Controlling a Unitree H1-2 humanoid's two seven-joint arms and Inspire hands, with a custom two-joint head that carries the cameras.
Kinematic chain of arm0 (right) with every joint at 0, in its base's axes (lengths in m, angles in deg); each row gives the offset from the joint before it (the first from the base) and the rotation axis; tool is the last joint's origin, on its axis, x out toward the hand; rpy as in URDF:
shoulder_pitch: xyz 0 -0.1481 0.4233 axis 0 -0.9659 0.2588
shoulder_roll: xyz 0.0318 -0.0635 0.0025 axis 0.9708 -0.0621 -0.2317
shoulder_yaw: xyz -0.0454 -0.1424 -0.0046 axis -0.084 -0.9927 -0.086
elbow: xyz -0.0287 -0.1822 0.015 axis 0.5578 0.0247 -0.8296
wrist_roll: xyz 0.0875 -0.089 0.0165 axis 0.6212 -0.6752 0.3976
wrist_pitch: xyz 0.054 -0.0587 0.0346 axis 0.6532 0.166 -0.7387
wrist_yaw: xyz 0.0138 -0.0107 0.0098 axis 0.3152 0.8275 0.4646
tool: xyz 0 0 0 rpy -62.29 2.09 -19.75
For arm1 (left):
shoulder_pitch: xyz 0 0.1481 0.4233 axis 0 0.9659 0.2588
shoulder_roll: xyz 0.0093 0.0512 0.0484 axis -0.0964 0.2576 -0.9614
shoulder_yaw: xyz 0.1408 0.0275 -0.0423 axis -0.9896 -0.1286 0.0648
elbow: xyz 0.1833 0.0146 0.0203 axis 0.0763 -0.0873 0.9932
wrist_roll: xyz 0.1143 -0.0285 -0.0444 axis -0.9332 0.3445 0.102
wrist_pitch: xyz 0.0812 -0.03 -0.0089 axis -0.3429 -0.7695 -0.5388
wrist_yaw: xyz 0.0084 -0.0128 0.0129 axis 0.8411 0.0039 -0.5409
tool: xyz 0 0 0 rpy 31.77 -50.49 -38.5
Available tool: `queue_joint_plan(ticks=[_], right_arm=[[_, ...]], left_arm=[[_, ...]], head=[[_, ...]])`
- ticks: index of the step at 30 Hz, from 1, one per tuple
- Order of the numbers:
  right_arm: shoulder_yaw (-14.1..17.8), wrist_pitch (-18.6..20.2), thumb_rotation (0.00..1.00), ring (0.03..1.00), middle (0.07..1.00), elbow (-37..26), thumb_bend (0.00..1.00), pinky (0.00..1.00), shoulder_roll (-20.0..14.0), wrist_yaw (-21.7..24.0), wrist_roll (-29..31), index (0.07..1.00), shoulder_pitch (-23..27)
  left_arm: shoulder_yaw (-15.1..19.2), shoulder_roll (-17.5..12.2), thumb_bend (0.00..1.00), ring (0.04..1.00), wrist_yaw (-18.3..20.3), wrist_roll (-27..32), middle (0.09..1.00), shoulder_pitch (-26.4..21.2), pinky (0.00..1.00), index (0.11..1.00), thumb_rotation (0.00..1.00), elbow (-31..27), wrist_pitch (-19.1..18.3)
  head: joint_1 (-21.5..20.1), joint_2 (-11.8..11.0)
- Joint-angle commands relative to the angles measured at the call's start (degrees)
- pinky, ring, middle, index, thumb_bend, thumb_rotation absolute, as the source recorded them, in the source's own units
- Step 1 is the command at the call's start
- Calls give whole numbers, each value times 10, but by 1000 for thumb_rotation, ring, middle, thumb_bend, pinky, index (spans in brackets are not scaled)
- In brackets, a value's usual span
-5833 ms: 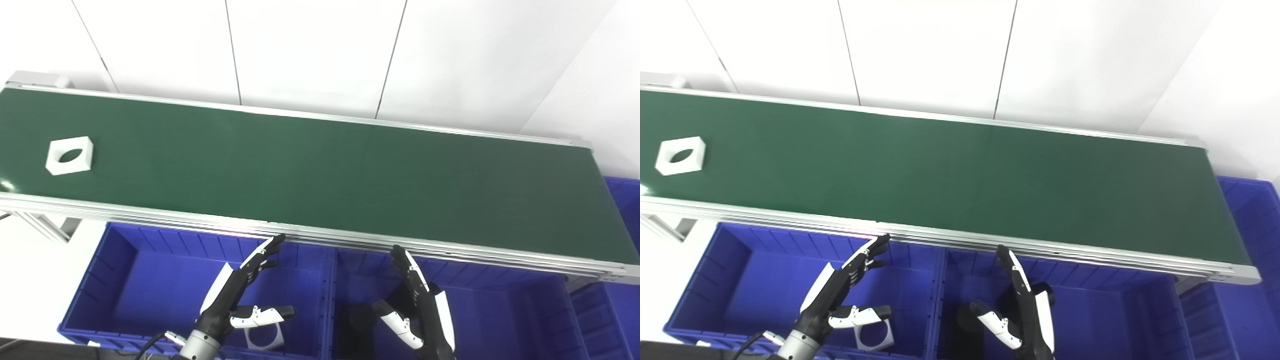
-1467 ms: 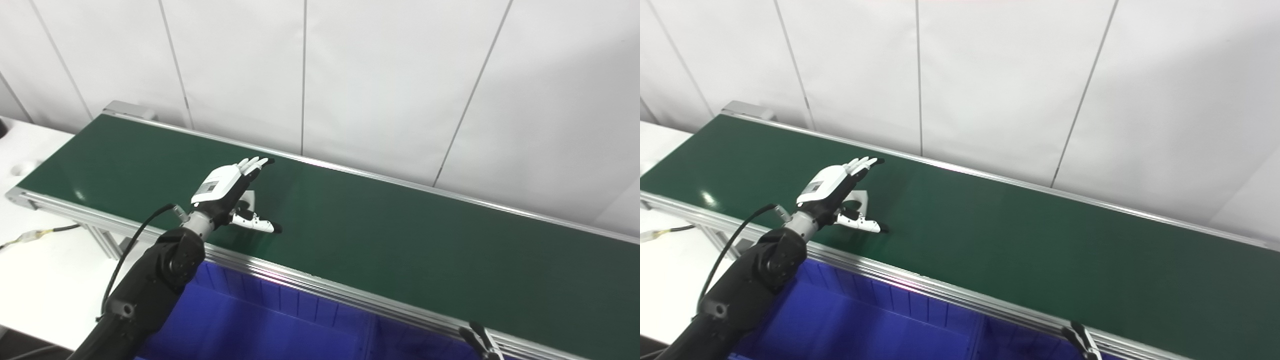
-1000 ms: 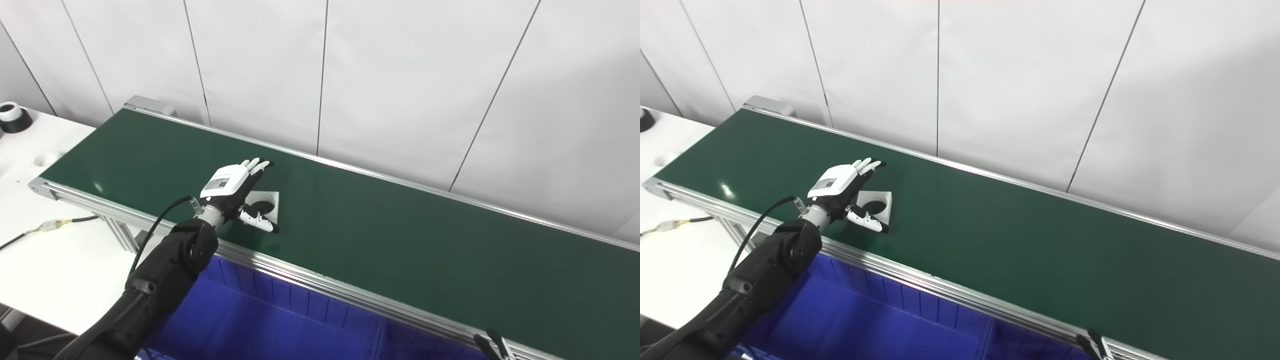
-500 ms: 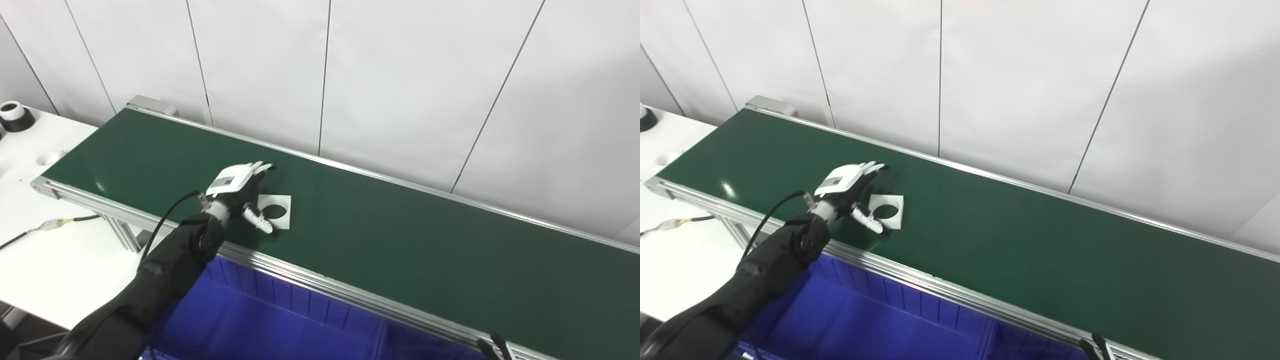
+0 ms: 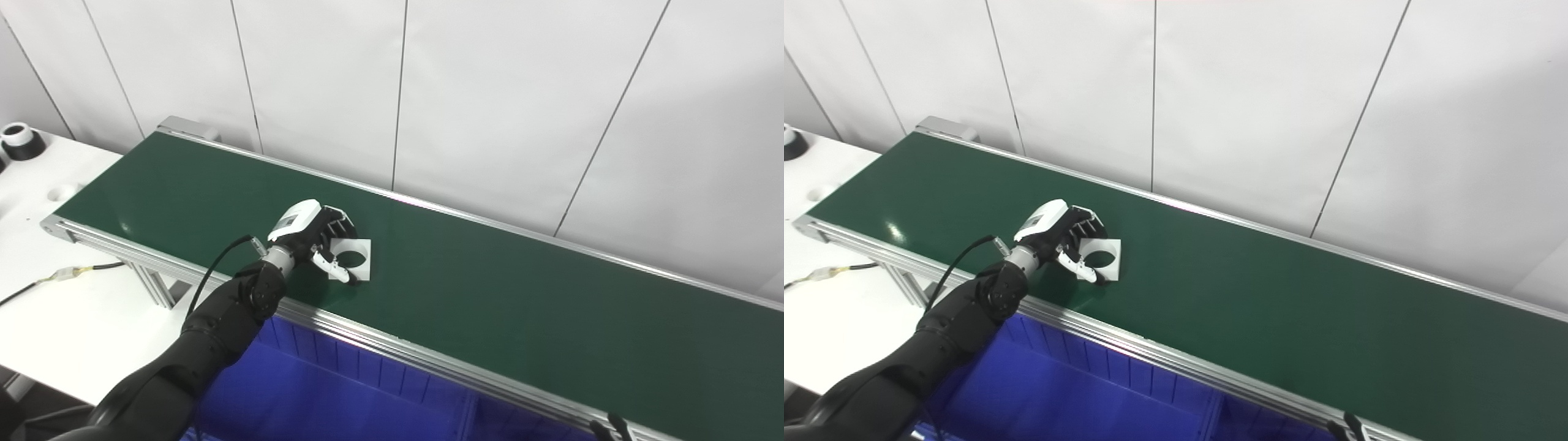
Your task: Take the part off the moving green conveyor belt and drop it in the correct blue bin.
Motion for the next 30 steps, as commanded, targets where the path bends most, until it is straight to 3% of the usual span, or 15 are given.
queue_joint_plan(ticks=[1,8,15,19,22,24,30], right_arm=[[4,-29,814,869,820,-16,800,921,2,3,-4,893,0],[7,-29,796,868,819,-17,785,926,7,10,2,889,-1],[0,-29,789,857,814,-31,818,907,11,2,-12,879,-8],[-7,-29,772,845,802,-42,822,890,11,-11,-29,867,-13],[-13,-29,760,840,797,-50,812,876,12,-22,-41,859,-14],[-19,-29,748,835,795,-57,804,869,14,-30,-50,855,-15],[-32,-29,744,828,795,-69,768,857,16,-48,-81,861,-14]], left_arm=[[-2,-5,502,418,9,6,488,-8,394,507,0,-23,2],[6,-15,502,430,10,8,494,9,407,499,0,-71,3],[47,-30,501,435,18,39,504,70,408,497,0,-221,21],[72,-34,501,444,26,74,502,103,419,494,0,-281,55],[85,-35,499,423,39,104,493,121,391,513,0,-302,82],[98,-31,499,411,52,138,486,140,382,522,0,-317,82],[109,-31,499,420,90,193,491,182,406,520,0,-339,108]], head=[[-1,0],[-23,7],[-85,30],[-120,50],[-139,59],[-171,75],[-213,94]])
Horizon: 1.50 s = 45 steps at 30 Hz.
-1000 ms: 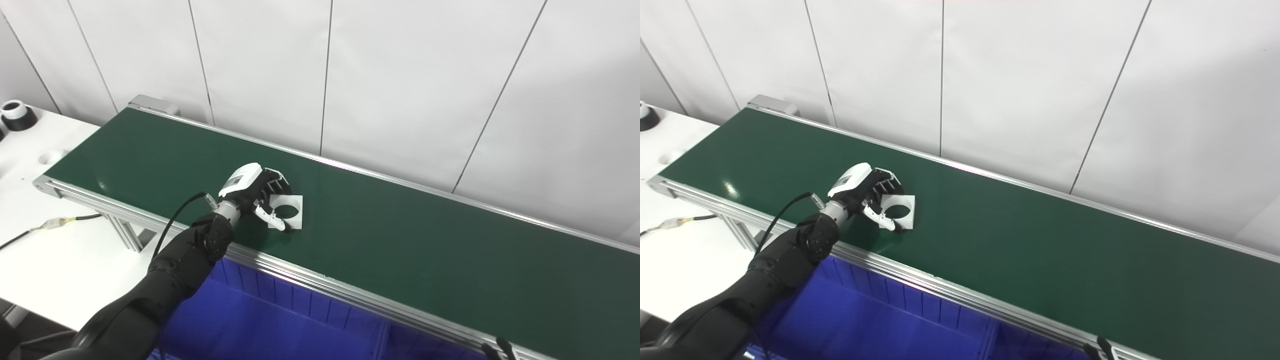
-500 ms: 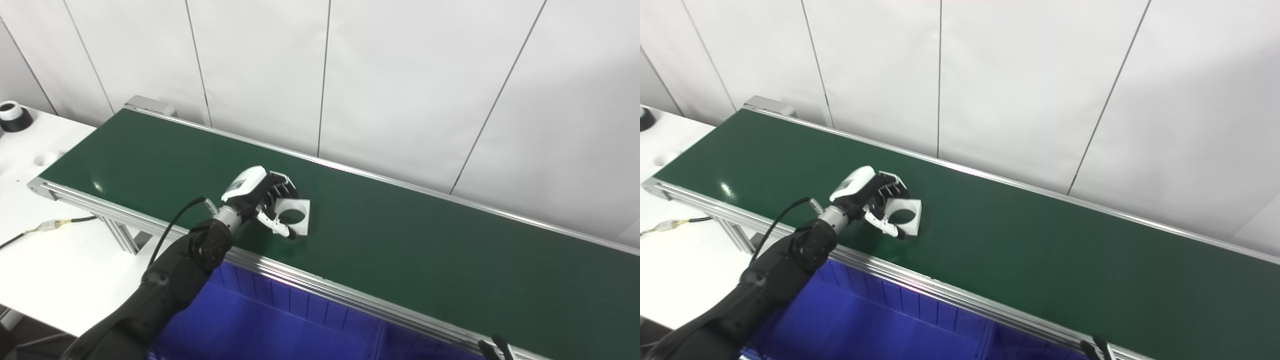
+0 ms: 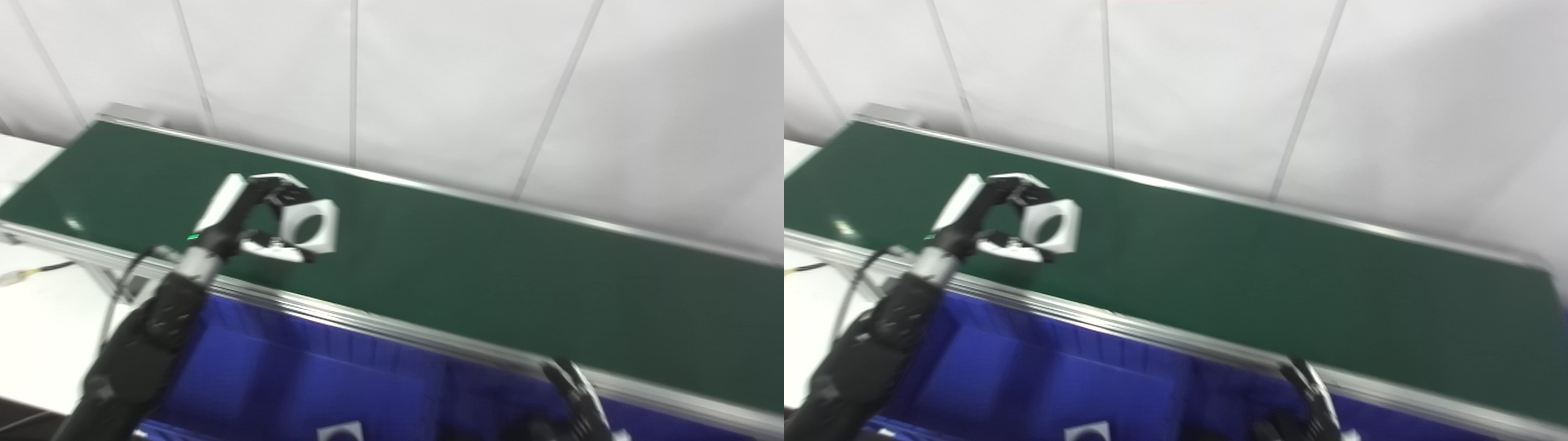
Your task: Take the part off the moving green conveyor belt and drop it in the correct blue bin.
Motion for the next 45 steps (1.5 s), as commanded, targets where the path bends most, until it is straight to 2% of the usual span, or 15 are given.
queue_joint_plan(ticks=[1,4,9,12,14,17,21,25,28,33,37,45], right_arm=[[-2,-29,743,827,795,-23,765,854,4,-18,-15,861,0],[0,-29,755,825,793,-27,778,850,11,-21,-24,855,3],[5,-29,742,835,802,-30,770,852,22,-19,-31,854,3],[8,-29,751,838,808,-32,783,857,27,-14,-36,860,4],[13,-29,762,838,806,-34,779,846,32,-12,-45,860,3],[20,-28,758,842,801,-38,768,843,39,-6,-57,857,1],[33,-28,764,824,797,-39,770,824,51,1,-72,860,1],[47,-27,760,820,792,-37,774,820,62,12,-82,856,1],[59,-25,768,827,791,-35,782,829,71,19,-96,855,0],[69,-26,766,840,802,-31,793,839,79,32,-96,863,-2],[77,-26,766,849,814,-30,792,839,85,43,-95,873,-5],[84,-28,780,849,820,-27,797,832,88,48,-95,879,-5]], left_arm=[[8,-8,499,420,11,24,493,-5,405,518,0,-16,40],[0,-5,499,424,28,42,492,12,404,516,0,-20,62],[-9,9,499,419,45,33,483,40,393,519,0,-56,44],[-20,17,500,436,61,34,487,49,410,508,0,-72,39],[-23,21,499,405,67,28,501,55,366,507,0,-80,35],[-30,23,500,412,76,20,506,63,387,499,0,-85,35],[-47,28,501,423,73,9,500,76,416,507,0,-58,64],[-60,31,502,445,76,-2,497,91,452,499,0,-58,62],[-72,36,502,436,85,-9,502,104,436,501,0,-61,58],[-99,35,502,456,80,-38,503,117,466,490,0,-52,64],[-127,28,501,457,61,-58,504,123,460,486,0,-43,64],[-184,10,501,459,1,-125,511,117,479,483,0,-13,65]], head=[[-11,5],[-40,21],[-62,28],[-82,41],[-90,45],[-98,48],[-111,54],[-113,54],[-113,52],[-115,49],[-114,47],[-112,45]])
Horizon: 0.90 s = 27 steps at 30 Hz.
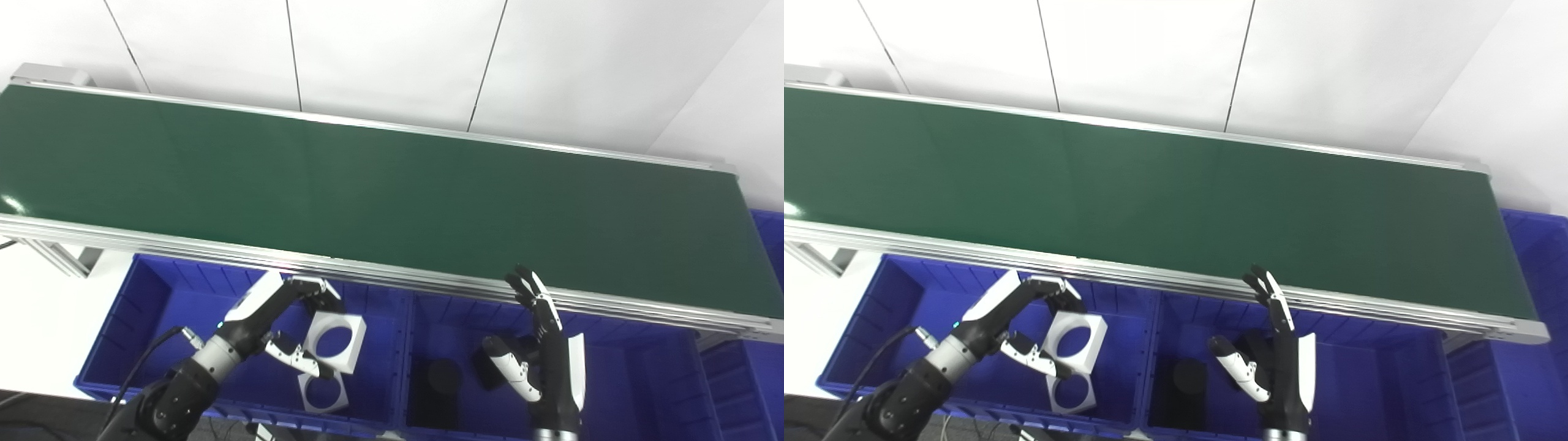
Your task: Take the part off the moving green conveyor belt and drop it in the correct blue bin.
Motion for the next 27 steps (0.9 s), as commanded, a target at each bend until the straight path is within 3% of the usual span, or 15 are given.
queue_joint_plan(ticks=[1,4,5,6,8,9,10,11,14,17,21,24,27], right_arm=[[1,-28,780,847,819,-11,797,830,6,5,-1,878,1],[-2,-28,771,837,816,-12,791,826,5,4,5,876,1],[-3,-28,766,835,816,-12,789,830,4,4,7,876,1],[-3,-28,765,835,816,-13,788,831,4,4,7,876,1],[-3,-28,771,834,817,-13,788,833,5,5,5,878,-1],[-2,-28,775,832,815,-13,795,830,6,5,5,876,-1],[-2,-28,777,832,814,-13,798,829,6,4,4,876,-2],[-1,-28,779,833,813,-13,801,827,7,4,3,876,-3],[-1,-28,776,840,812,-13,799,833,10,3,1,876,-4],[-1,-28,770,851,815,-11,787,851,10,6,2,875,-5],[-4,-28,749,856,822,-7,772,854,8,10,10,876,-5],[-9,-28,739,854,828,-3,763,848,6,11,19,882,-8],[-16,-28,736,854,828,3,775,857,4,7,31,882,-9]], left_arm=[[-9,-11,501,461,-30,-11,512,-13,485,482,0,1,20],[-5,-5,500,486,-21,-38,516,-10,546,471,0,13,11],[-4,-4,508,604,-17,-44,532,-9,605,472,0,13,5],[-3,-4,511,644,-16,-53,538,-6,625,472,0,10,0],[-2,-5,516,737,-20,-74,696,-1,742,491,48,7,-8],[-2,-5,688,820,-23,-84,798,0,829,658,208,5,-10],[-1,-5,746,848,-28,-95,833,3,858,715,263,5,-11],[1,-5,839,913,-33,-100,908,6,916,808,382,5,-9],[9,-2,911,977,-31,-93,984,14,956,913,503,3,-4],[22,10,942,997,4,10,999,21,986,945,491,1,8],[28,23,958,982,18,101,980,22,954,931,488,-2,20],[32,36,970,980,28,164,970,27,956,928,568,-15,20],[47,57,935,949,68,241,940,35,931,917,584,-33,20]], head=[[0,1],[0,0],[0,0],[0,0],[1,0],[1,0],[0,0],[0,-1],[-1,-1],[-3,-1],[-3,-2],[-1,-5],[3,-6]])
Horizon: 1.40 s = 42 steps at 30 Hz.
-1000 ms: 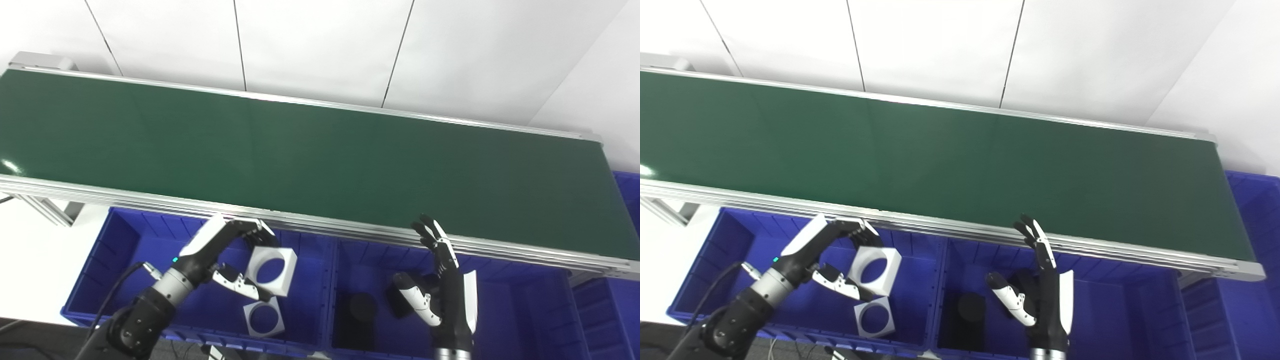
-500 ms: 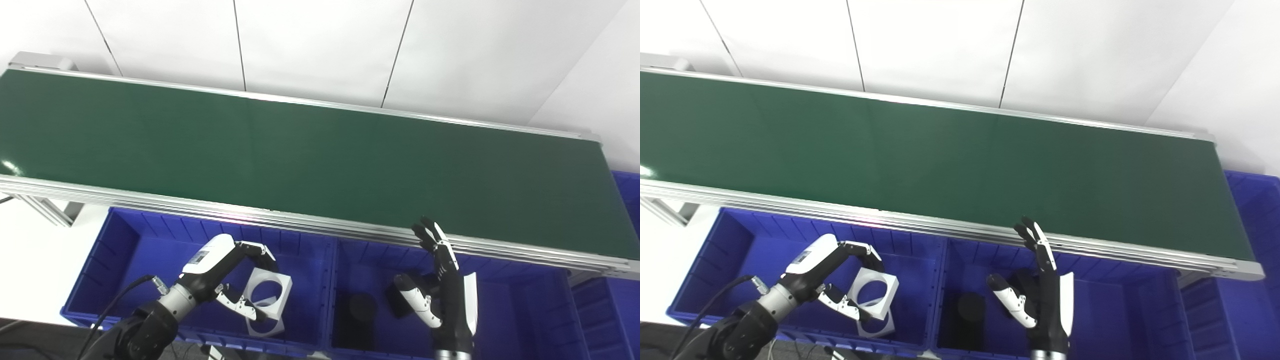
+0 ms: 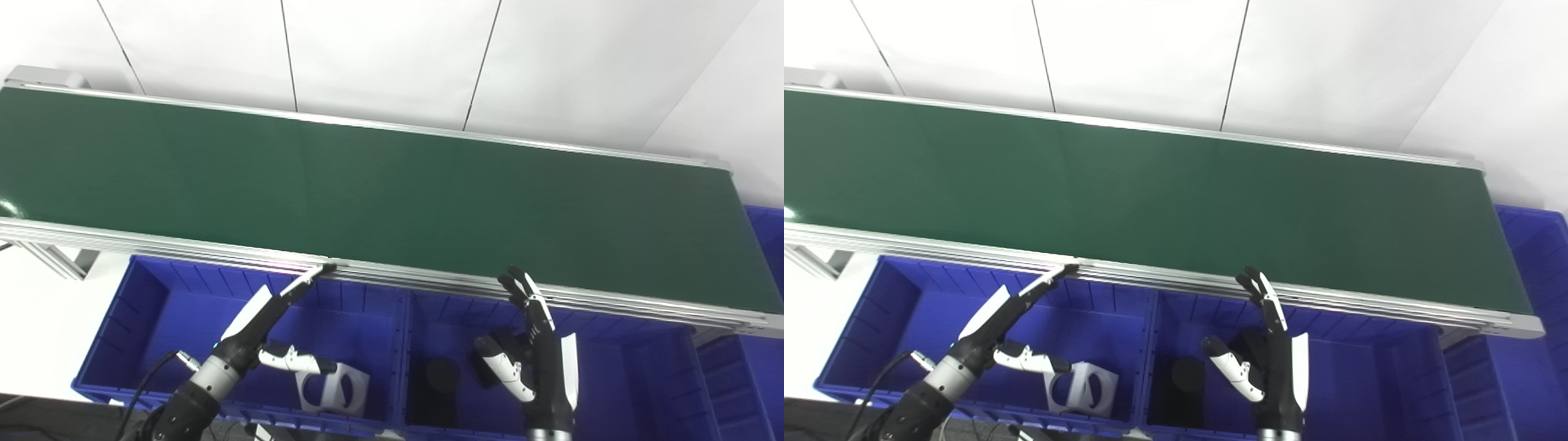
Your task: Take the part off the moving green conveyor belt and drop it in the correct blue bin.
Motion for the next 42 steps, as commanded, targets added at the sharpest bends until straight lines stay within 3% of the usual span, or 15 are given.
queue_joint_plan(ticks=[1,2,7,13,19,27,34,37,42], right_arm=[[-6,-28,738,854,828,-3,776,857,0,-5,3,882,1],[-7,-28,751,853,828,-2,779,856,0,-7,2,883,1],[-10,-28,780,861,835,1,764,859,1,-9,1,894,-2],[-17,-28,776,869,842,1,747,876,-3,-5,10,899,-3],[-11,-28,778,879,859,2,771,879,4,0,7,907,-7],[-13,-28,775,879,861,5,764,873,3,-1,10,910,-6],[-19,-28,773,881,852,16,764,899,7,-7,6,908,1],[-19,-28,773,880,855,25,772,894,15,-10,-6,908,6],[-29,-28,751,894,875,35,792,898,22,-10,9,914,18]], left_arm=[[8,10,932,947,13,29,939,1,927,917,586,-26,24],[10,13,920,928,12,24,926,2,902,911,654,-31,24],[15,40,878,888,18,29,908,13,847,897,750,-47,24],[39,68,855,886,55,48,916,20,815,901,764,-44,24],[63,82,851,879,70,51,905,24,816,889,714,-39,24],[87,88,854,882,86,54,902,29,838,885,691,-37,24],[109,86,863,892,111,65,905,22,859,889,691,-27,24],[129,90,859,881,124,75,901,20,852,886,687,-24,24],[162,98,807,862,157,86,878,14,828,880,677,-21,24]], head=[[4,-1],[4,-1],[11,-3],[10,-3],[12,-2],[7,-5],[-55,-9],[-118,-10],[-136,-9]])
